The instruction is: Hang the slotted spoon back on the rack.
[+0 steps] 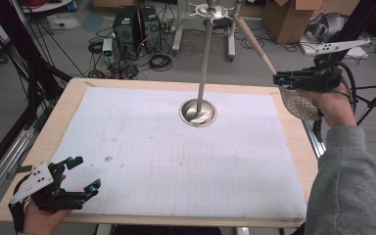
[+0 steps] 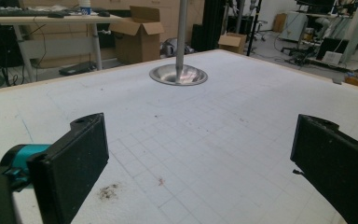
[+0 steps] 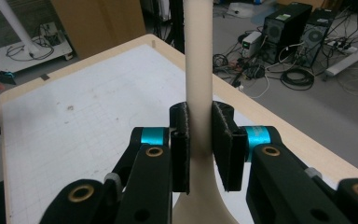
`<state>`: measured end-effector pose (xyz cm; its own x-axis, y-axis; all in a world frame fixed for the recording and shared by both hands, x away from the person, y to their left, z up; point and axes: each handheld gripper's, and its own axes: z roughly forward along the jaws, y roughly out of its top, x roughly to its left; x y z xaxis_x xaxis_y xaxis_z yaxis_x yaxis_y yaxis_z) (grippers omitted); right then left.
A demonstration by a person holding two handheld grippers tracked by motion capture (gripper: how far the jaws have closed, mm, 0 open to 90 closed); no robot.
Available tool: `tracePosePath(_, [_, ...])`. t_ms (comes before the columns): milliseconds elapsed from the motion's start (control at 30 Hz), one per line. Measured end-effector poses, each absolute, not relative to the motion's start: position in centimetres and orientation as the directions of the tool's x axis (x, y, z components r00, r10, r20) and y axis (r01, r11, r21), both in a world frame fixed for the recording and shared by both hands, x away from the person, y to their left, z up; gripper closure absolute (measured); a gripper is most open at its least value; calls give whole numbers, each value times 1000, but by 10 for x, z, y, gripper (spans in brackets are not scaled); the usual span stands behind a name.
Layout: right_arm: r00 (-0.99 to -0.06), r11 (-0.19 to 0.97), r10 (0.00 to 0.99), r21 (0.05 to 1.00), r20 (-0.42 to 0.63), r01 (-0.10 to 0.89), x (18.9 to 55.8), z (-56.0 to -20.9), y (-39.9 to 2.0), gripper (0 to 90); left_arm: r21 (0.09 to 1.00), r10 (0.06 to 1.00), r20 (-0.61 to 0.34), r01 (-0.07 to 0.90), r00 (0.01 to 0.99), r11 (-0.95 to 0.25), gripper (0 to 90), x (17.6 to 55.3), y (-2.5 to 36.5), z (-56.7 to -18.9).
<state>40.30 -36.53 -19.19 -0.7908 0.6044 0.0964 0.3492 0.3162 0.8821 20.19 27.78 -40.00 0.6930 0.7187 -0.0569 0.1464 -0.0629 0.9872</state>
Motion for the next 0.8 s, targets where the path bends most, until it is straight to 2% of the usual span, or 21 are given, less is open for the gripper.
tracePosePath(800, [-789, 332, 607, 870, 98, 363, 414, -205, -347, 788, 987, 718, -56, 149, 693, -66, 45, 201, 278, -400])
